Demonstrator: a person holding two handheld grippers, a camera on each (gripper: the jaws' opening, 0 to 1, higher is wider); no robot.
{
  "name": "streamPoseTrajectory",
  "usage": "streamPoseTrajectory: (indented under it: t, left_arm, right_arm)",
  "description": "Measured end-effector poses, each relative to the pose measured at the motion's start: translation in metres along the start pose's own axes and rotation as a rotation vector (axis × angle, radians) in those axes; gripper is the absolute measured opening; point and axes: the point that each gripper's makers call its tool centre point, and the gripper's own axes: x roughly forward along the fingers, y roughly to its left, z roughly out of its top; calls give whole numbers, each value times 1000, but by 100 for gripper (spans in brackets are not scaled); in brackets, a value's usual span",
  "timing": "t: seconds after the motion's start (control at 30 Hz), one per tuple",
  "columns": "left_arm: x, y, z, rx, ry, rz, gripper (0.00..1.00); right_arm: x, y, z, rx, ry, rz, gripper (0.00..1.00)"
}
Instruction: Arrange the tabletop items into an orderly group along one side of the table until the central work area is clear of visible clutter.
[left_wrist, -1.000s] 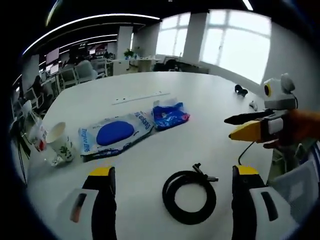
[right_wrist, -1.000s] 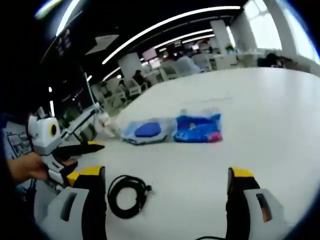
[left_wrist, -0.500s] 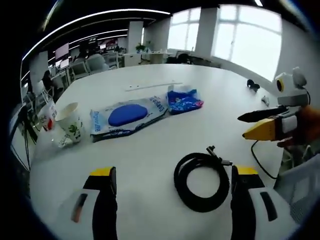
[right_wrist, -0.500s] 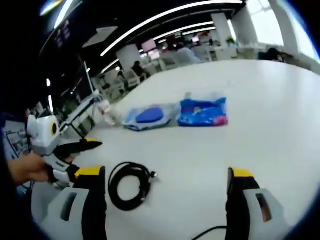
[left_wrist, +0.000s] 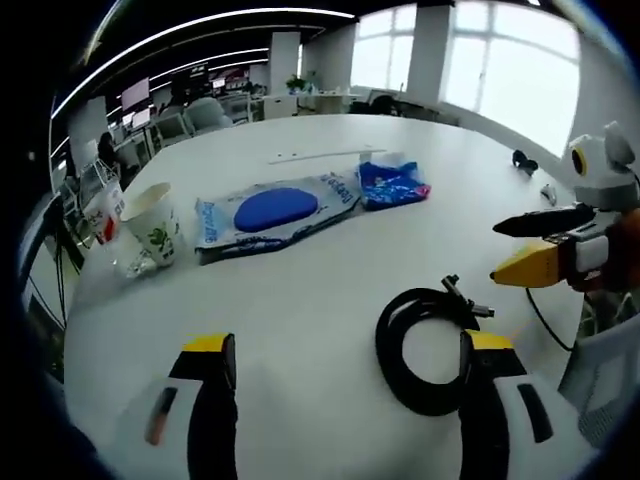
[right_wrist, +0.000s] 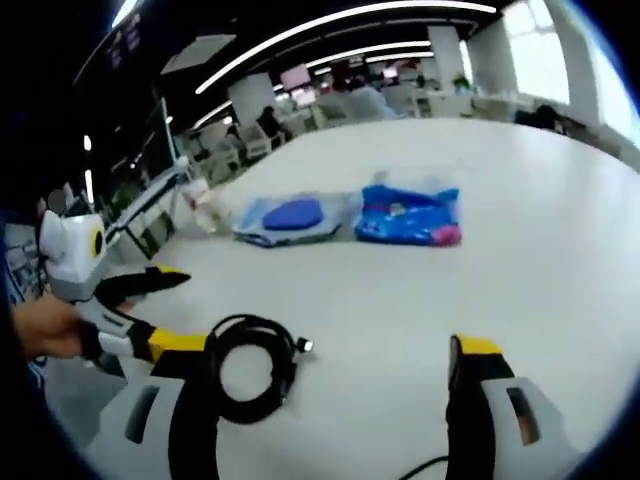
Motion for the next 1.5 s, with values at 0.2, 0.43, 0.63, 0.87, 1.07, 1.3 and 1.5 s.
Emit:
streamPoseTrajectory:
  t: [0.2,0.43,0.63,0.87,1.07,1.3,1.5]
  left_arm:
    - [12,-5,-8,35,32,-6,92]
    - [18,-5,-15,126,68,18,89]
    - [20,-7,-24,158,106,28,84]
    - [20,-12,-20,195,94,41,78]
    - [19,-14,-22,181,95,32,72]
    - [19,-26,-23,180,104,26,59]
    - [18,-37,-26,163,126,-7,42]
  right_arm:
    - [9,2,-16,-93,89,-37,89]
    - [17,-2,-14,-146,129,-62,83]
    - [25,8,-33,-287,250,-65,75]
    - [30,15,-44,-274,287,-64,62]
    - [30,17,-43,-292,291,-61,57]
    - [31,26,-43,-343,286,-60,47]
    - [32,27,-44,-311,287,-57,40]
